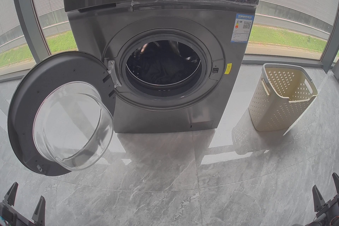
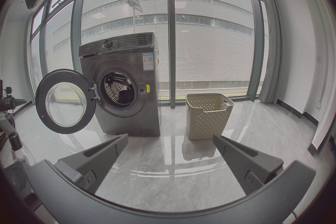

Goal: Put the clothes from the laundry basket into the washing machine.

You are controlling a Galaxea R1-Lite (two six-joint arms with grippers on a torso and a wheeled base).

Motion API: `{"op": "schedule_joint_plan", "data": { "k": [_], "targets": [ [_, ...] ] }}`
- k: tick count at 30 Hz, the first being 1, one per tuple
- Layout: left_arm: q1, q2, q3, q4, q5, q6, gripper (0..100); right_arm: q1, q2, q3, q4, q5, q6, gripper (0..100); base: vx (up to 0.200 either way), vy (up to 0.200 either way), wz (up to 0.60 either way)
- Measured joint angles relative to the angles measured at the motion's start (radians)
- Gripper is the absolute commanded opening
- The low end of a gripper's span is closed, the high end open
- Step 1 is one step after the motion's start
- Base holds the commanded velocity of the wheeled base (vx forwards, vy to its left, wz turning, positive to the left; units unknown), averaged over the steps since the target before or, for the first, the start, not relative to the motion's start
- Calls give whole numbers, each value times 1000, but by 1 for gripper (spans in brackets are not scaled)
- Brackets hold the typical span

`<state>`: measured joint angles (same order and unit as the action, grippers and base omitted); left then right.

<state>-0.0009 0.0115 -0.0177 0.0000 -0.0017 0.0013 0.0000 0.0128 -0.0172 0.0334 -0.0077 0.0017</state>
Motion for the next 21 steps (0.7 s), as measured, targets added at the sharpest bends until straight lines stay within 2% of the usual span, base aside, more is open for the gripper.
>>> {"op": "schedule_joint_plan", "data": {
  "k": [7,11,17,21],
  "targets": [
    [0,0,0,0,-1,-1,100,0,0,0,0,0,0,100,0,200,0],
    [-1,1,0,0,-1,-23,100,0,1,0,0,0,0,100,0,200,0],
    [-1,1,0,-1,22,-30,100,0,1,0,0,0,0,100,0,200,0],
    [-1,2,0,-1,22,-27,100,0,1,0,0,0,0,100,0,0,0]
  ]
}}
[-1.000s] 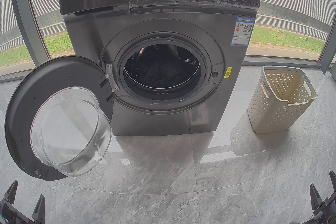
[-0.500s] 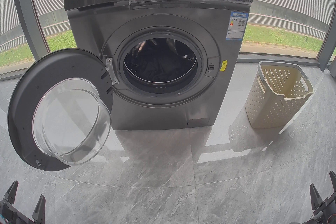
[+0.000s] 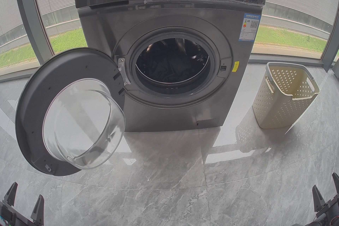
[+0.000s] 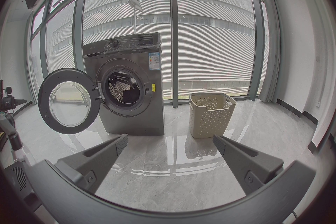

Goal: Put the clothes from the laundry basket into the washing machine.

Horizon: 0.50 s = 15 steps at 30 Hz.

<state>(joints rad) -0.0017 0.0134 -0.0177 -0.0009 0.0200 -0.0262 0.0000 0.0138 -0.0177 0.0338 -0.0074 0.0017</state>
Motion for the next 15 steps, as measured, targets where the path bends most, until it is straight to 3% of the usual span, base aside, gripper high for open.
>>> {"op": "schedule_joint_plan", "data": {
  "k": [15],
  "targets": [
    [2,1,0,1,-6,9,100,0,1,0,0,-1,0,100,0,0,0]
  ]
}}
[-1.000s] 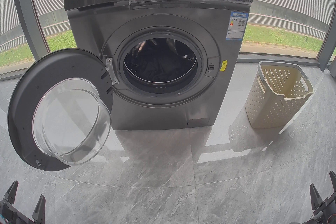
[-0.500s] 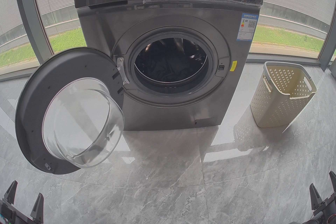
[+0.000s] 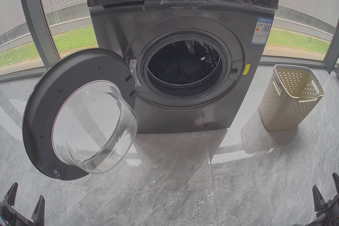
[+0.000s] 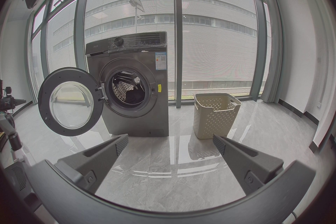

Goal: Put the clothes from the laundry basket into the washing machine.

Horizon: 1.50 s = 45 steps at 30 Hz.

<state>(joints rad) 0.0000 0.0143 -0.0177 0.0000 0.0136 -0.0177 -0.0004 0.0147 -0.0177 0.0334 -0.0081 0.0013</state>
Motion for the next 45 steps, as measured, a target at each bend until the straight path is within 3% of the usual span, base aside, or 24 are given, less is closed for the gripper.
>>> {"op": "schedule_joint_plan", "data": {
  "k": [8,14,23,45],
  "targets": [
    [0,0,0,0,1,-4,100,0,0,0,0,0,0,100,0,0,0],
    [-1,1,0,-1,5,-11,100,0,0,0,0,0,0,100,0,200,0],
    [-2,1,0,-1,-3,4,100,0,0,0,0,0,0,100,0,200,0],
    [-1,1,0,-3,-1,10,100,0,1,0,0,0,0,100,0,0,0]
  ]
}}
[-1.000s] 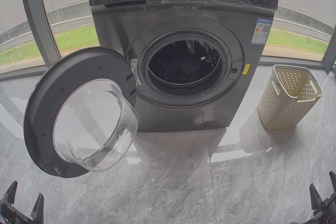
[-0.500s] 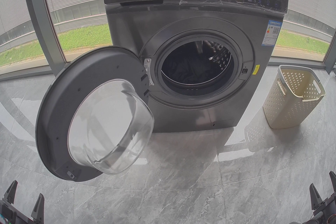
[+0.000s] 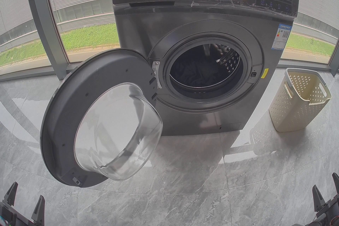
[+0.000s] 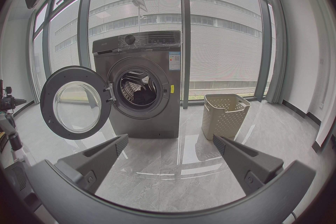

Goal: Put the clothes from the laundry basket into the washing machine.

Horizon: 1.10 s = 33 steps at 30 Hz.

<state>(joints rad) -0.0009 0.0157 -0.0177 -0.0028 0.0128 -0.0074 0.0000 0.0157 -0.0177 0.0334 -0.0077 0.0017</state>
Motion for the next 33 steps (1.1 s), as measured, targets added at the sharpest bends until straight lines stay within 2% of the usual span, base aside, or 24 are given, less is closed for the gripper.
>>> {"op": "schedule_joint_plan", "data": {
  "k": [7,11,15,23,33],
  "targets": [
    [1,0,0,-6,6,-3,100,0,0,0,0,0,0,100,0,0,0],
    [1,0,-14,-32,7,-27,100,0,0,0,0,0,0,100,0,0,0],
    [-1,11,-104,-15,-4,-46,100,0,0,0,0,0,0,100,0,0,0],
    [-13,225,-221,-16,-71,-66,100,0,0,0,0,0,0,100,0,0,0],
    [-22,600,-274,-198,-174,-77,100,0,0,0,0,0,0,100,0,0,0]
  ]
}}
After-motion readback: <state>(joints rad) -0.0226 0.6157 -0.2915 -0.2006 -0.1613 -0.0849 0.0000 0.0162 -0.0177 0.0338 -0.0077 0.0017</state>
